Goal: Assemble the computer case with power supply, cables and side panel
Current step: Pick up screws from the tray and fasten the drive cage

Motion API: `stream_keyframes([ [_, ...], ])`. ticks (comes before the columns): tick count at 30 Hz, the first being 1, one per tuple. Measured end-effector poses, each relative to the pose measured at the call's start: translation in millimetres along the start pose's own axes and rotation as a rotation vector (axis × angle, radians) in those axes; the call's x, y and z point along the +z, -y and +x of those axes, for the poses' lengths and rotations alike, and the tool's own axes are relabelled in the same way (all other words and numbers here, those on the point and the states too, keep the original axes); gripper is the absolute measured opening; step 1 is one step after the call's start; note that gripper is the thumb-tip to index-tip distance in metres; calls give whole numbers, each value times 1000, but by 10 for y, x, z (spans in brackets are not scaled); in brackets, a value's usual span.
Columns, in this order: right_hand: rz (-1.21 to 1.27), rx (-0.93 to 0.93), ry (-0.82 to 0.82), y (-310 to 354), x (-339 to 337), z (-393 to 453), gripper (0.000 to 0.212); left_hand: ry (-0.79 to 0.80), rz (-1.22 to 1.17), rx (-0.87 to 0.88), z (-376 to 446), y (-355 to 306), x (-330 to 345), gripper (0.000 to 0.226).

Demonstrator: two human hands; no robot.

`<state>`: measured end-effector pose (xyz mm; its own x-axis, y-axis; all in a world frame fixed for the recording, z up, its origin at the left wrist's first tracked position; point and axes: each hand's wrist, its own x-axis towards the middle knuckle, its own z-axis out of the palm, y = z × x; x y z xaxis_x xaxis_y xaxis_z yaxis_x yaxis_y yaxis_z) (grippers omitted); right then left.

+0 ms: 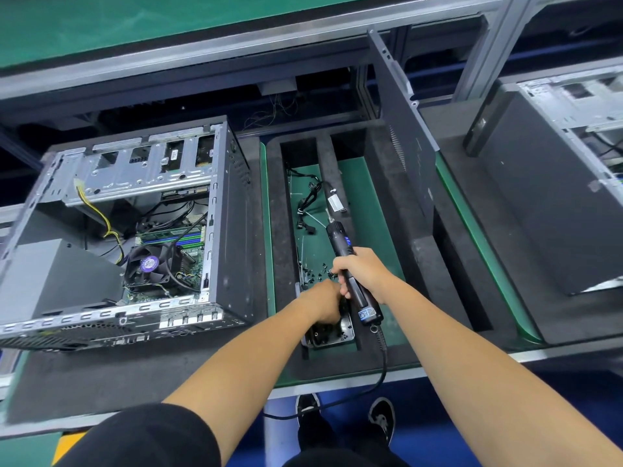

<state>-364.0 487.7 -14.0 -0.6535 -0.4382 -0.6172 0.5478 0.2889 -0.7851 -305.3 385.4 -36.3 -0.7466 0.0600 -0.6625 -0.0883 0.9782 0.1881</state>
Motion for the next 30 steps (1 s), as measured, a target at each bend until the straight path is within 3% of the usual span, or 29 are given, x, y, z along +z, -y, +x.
stream_keyframes([
  [6,0,12,-4,18,8,-14,12,-142,-291,-24,35,61,-138,17],
  [14,3,15,10,12,-2,-6,16,-610,-1096,-326,92,215,-410,22],
  [19,-4,38,83,18,-68,-31,18,-650,-1576,-386,191,278,-655,30],
  [23,-23,38,122,1,-99,-38,19,-651,-1669,-384,232,287,-831,32],
  [30,-54,11,144,-21,-98,-7,20,-638,-1575,-387,273,348,-950,21],
])
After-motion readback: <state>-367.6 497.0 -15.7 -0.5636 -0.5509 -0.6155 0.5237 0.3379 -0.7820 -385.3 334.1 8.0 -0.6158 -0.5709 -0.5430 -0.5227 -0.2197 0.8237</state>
